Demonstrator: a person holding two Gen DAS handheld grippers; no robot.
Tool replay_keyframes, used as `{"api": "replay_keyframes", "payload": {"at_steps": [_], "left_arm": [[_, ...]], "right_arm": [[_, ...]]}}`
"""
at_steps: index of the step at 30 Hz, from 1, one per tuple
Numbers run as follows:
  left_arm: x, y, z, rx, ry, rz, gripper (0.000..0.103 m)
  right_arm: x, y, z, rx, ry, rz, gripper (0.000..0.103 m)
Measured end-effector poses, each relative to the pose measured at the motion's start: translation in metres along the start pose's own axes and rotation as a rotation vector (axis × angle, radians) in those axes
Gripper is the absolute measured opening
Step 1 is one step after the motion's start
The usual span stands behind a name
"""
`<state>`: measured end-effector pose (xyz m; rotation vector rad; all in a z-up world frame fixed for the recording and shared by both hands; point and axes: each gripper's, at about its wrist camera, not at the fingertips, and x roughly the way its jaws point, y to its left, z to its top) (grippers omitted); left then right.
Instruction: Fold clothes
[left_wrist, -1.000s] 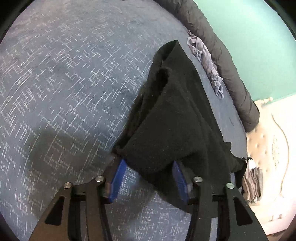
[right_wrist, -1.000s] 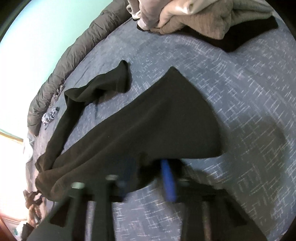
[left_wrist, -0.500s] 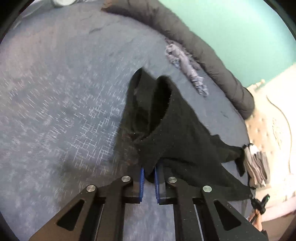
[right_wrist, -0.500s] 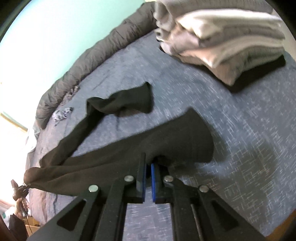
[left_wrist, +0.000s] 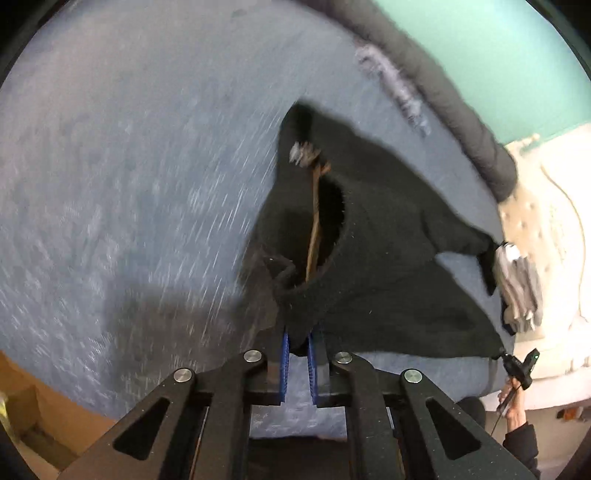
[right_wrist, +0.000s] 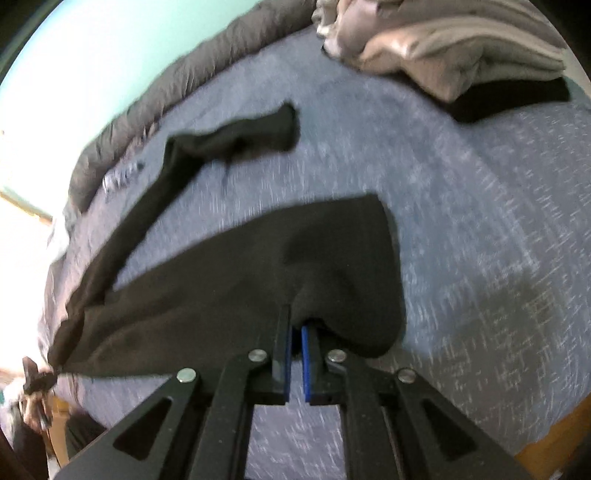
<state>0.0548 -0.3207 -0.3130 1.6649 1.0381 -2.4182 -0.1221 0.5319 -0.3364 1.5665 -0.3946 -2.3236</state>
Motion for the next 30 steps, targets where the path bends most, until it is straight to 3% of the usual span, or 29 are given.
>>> {"api": "replay_keyframes", "payload": {"at_steps": [2,7,10,12,14,17,30], "left_arm": [[0.006,0.003,0.000,-0.039,0.007,-0.001,0.020],[-0.014,-0.007,0.007,-0.009,-0.009,0.031,0.026],[-0.035,-0.009,0.017,-0.002,-0.050,0.035,0.027],[-0.041,-0.011,0.029,0.022,-0.077,0.050,0.040],[-0.041,-0.013,0.043,0.023,-0.091,0.053,0.042],[-0.029,-0.020,0.066,0.041,-0.093,0.039,0.042],[0.063,-0.045,0.157,0.093,-0.005,0.039,0.042]], "right_arm": [[-0.008,0.000,0.000,-0.017,0.012,-0.014,0.006],[-0.047,0.015,0.009,-0.113,-0.061,-0.075,0.012],[-0.055,0.030,0.024,-0.160,-0.090,-0.100,0.022],[-0.050,0.044,0.038,-0.176,-0.103,-0.098,0.033],[-0.042,0.059,0.051,-0.192,-0.114,-0.096,0.034],[-0.020,0.084,0.069,-0.207,-0.098,-0.063,0.035],[0.048,0.123,0.104,-0.244,-0.041,-0.048,0.035]]}}
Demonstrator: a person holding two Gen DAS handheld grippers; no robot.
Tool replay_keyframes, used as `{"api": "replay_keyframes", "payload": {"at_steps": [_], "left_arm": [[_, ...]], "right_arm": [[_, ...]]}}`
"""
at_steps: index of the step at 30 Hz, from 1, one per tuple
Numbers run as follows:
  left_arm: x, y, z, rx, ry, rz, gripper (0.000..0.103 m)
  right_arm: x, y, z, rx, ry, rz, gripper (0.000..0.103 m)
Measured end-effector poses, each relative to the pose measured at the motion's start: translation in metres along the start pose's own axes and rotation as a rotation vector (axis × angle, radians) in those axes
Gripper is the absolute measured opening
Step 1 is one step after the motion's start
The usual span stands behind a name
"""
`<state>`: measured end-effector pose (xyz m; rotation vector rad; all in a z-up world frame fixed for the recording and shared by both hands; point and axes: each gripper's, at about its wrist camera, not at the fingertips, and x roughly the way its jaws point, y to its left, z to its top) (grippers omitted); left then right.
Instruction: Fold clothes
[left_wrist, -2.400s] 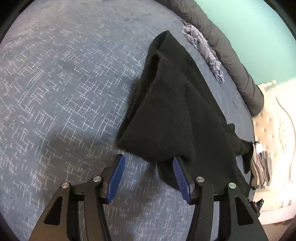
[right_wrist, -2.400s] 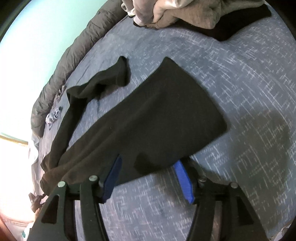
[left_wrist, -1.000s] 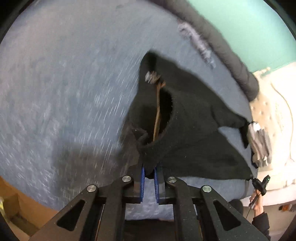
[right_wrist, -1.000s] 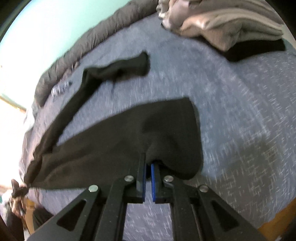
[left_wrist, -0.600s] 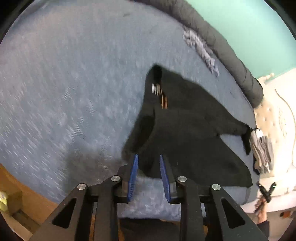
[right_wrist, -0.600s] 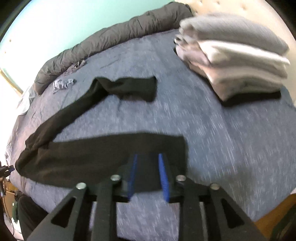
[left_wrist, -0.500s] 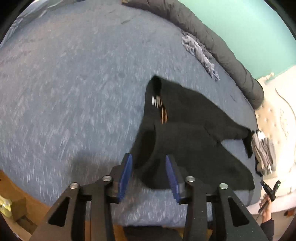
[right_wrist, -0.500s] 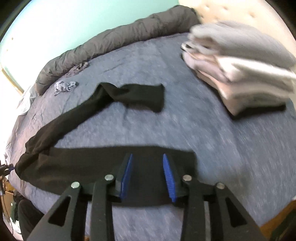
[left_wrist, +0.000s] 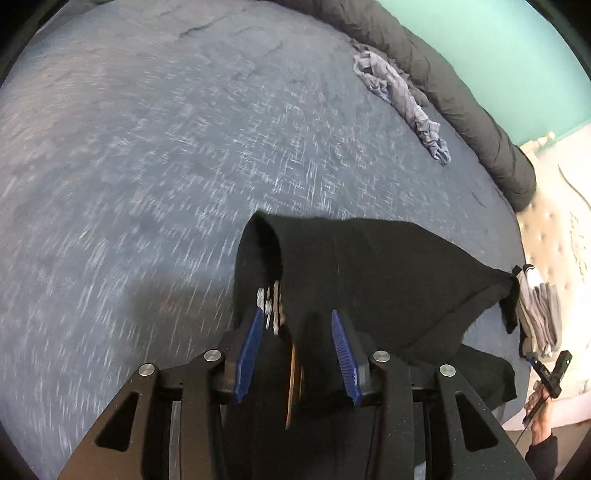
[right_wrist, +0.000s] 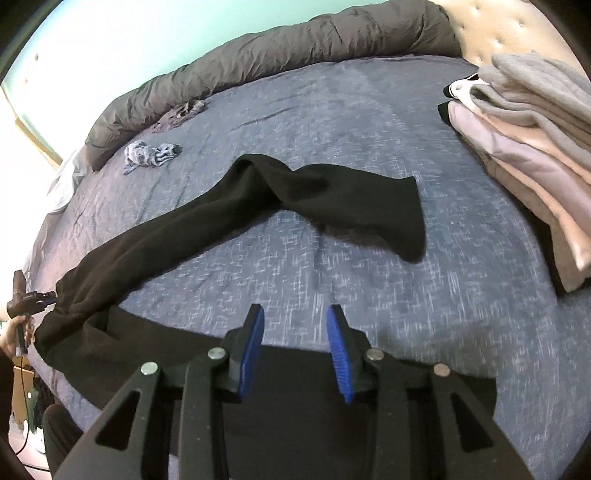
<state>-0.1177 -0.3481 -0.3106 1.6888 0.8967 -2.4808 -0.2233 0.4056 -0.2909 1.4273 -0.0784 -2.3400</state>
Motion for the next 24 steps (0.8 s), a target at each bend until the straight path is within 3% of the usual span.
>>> {"api": "replay_keyframes", "payload": {"at_steps": [2,5,9,16,20,24], "left_arm": [[0.008,0.000,0.006,0.007,0.012,-0.006,0.041],[0.017,0.000,0.013,0.009,0.033,-0.018,0.017],[0.006,-0.010,0.021,0.052,0.010,-0.020,0.003],[-0.045,-0.030,0.043,0.085,-0.131,0.001,0.003],[-0.065,-0.026,0.066,0.057,-0.218,0.013,0.003],[-0.063,-0.020,0.085,0.033,-0.239,0.043,0.003]], "right_arm": [[0.010,0.004,0.006,-0.004,0.007,0.002,0.035],[0.018,-0.004,0.016,0.018,-0.009,-0.013,0.042],[0.033,-0.012,0.030,0.036,-0.004,-0.040,0.049],[0.054,-0.034,0.057,0.082,-0.019,-0.133,0.055],[0.071,-0.031,0.064,-0.005,0.022,-0.127,0.057],[0.088,-0.018,0.060,-0.128,0.056,-0.187,0.057]]}}
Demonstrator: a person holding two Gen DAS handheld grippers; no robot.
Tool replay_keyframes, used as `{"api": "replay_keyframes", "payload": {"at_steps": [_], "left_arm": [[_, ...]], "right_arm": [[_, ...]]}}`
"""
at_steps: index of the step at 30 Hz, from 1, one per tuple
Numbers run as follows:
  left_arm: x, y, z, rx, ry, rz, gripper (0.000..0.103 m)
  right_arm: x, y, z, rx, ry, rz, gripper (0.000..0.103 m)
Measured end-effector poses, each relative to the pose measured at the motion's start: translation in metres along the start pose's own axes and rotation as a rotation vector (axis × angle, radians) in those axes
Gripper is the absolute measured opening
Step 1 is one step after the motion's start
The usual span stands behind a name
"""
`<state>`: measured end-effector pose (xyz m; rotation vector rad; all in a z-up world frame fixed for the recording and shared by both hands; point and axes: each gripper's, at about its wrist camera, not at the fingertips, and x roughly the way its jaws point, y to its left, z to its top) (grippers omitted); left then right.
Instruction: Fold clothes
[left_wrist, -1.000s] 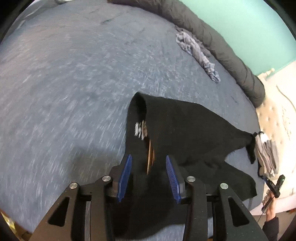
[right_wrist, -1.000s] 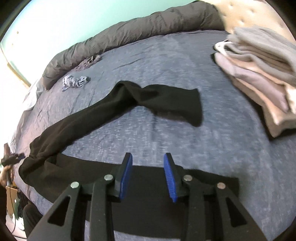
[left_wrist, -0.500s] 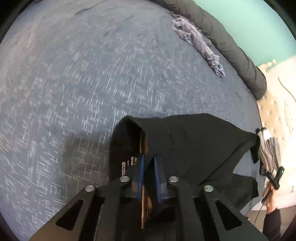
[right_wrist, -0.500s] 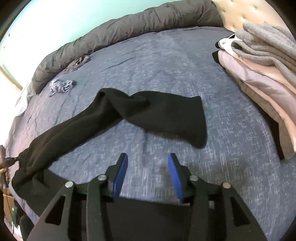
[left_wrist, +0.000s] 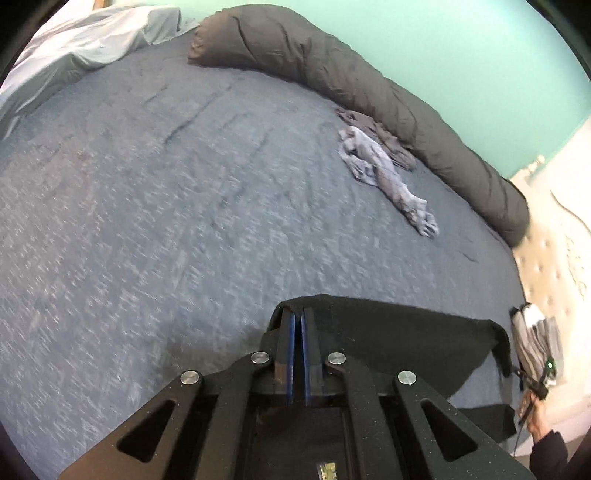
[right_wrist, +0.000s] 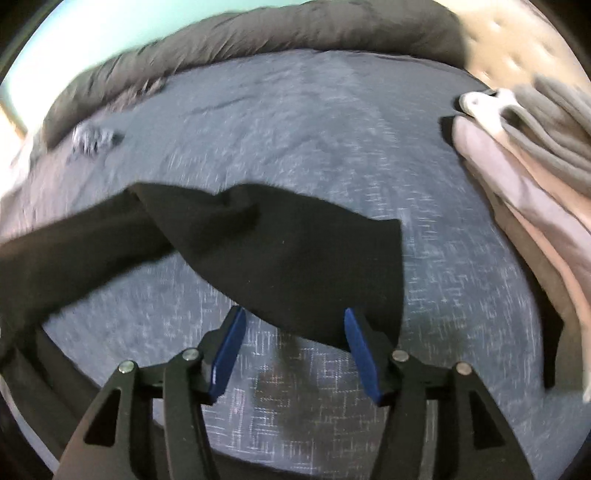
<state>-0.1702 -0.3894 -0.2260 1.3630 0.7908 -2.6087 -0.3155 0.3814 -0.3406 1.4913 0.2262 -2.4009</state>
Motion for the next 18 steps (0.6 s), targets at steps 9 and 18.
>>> {"api": "replay_keyframes", "payload": {"at_steps": [9,18], "left_arm": [[0.026,-0.002,0.018,-0.008,-0.007,0.022,0.003],[0.039,0.003,0.018,-0.004,0.016,0.046,0.003]], "right_arm": [[0.023,0.012,0.002,-0.124,0.019,-0.068,0.057],[0.035,0.025,-0.007,-0.211,0.016,-0.082,0.050]]}}
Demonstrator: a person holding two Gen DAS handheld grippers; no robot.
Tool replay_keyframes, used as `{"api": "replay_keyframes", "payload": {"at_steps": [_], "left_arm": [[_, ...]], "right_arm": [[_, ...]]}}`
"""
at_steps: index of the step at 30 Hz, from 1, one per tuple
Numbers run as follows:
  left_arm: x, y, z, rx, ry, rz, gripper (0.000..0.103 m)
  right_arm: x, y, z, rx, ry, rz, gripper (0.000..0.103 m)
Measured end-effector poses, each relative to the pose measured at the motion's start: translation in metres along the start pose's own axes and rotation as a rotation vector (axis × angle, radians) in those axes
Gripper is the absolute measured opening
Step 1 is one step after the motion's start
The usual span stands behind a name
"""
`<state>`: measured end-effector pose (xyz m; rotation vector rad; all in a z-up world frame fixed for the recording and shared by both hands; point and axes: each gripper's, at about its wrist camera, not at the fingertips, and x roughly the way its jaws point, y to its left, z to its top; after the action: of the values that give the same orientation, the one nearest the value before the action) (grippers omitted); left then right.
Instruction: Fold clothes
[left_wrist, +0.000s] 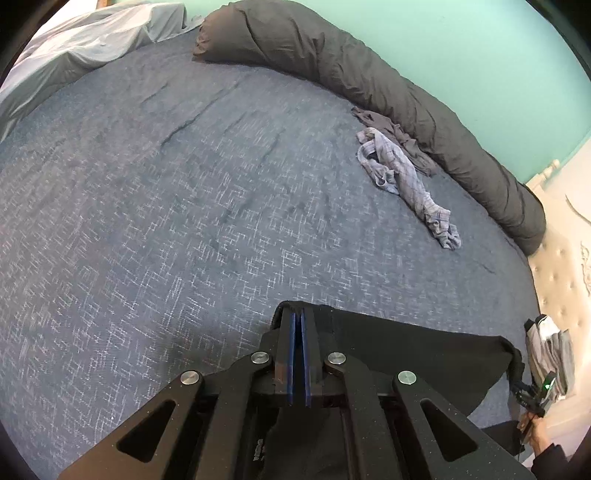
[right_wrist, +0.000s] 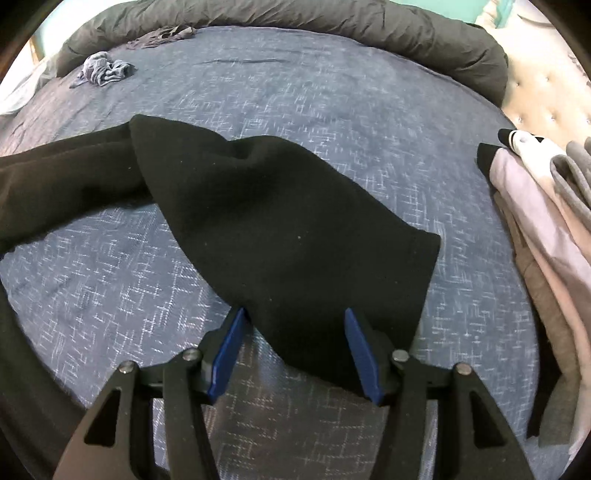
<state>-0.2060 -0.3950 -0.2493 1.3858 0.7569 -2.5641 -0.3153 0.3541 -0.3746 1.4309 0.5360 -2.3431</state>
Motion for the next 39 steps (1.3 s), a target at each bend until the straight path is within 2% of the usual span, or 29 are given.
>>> {"api": "replay_keyframes", "payload": {"at_steps": [1,3,6,11,15,18,22,24,25,26,27,28,32,34,37,39], "left_arm": [[0.002,0.000,-0.001,0.002,0.004,0.004,0.003],[0.004,0.001,-0.002,0.000,0.009,0.008,0.003],[0.007,0.002,-0.002,0.007,0.015,0.014,0.003],[0.008,0.001,-0.001,0.013,0.017,0.020,0.003],[0.012,0.003,0.000,0.015,0.020,0.033,0.003],[0.018,0.004,0.001,0.010,0.022,0.044,0.003],[0.029,0.007,-0.001,0.003,0.030,0.056,0.003],[0.033,0.009,-0.002,0.005,0.038,0.063,0.003],[0.035,0.010,-0.002,0.006,0.042,0.067,0.003],[0.038,0.012,-0.002,0.007,0.047,0.070,0.003],[0.040,0.013,-0.002,0.007,0.051,0.073,0.004],[0.042,0.014,-0.002,0.010,0.055,0.077,0.004],[0.052,0.014,-0.003,0.016,0.061,0.090,0.004],[0.056,0.015,-0.004,0.013,0.063,0.095,0.004],[0.059,0.015,-0.006,0.006,0.061,0.099,0.004],[0.060,0.016,-0.006,0.005,0.063,0.101,0.004]], "right_arm": [[0.001,0.001,0.000,-0.008,0.000,-0.004,0.044],[0.000,0.003,0.000,-0.034,-0.003,0.002,0.023],[-0.002,0.002,0.003,-0.043,-0.010,-0.015,0.007],[-0.031,-0.026,0.026,0.063,-0.133,-0.003,0.006],[-0.050,-0.052,0.057,0.136,-0.178,0.007,0.006],[-0.045,-0.063,0.085,0.138,-0.167,-0.023,0.006],[-0.023,-0.073,0.118,0.147,-0.122,-0.014,0.006],[-0.009,-0.079,0.128,0.178,-0.079,0.016,0.007],[-0.005,-0.081,0.132,0.192,-0.065,0.001,0.008],[0.000,-0.084,0.136,0.206,-0.050,-0.014,0.014],[0.004,-0.087,0.140,0.218,-0.038,-0.033,0.025],[0.003,-0.090,0.141,0.224,-0.044,-0.064,0.028],[-0.009,-0.100,0.136,0.269,-0.121,-0.059,0.030],[-0.012,-0.104,0.130,0.283,-0.139,-0.049,0.038],[-0.015,-0.113,0.115,0.330,-0.159,-0.037,0.042],[-0.015,-0.119,0.100,0.393,-0.186,-0.007,0.052]]}}
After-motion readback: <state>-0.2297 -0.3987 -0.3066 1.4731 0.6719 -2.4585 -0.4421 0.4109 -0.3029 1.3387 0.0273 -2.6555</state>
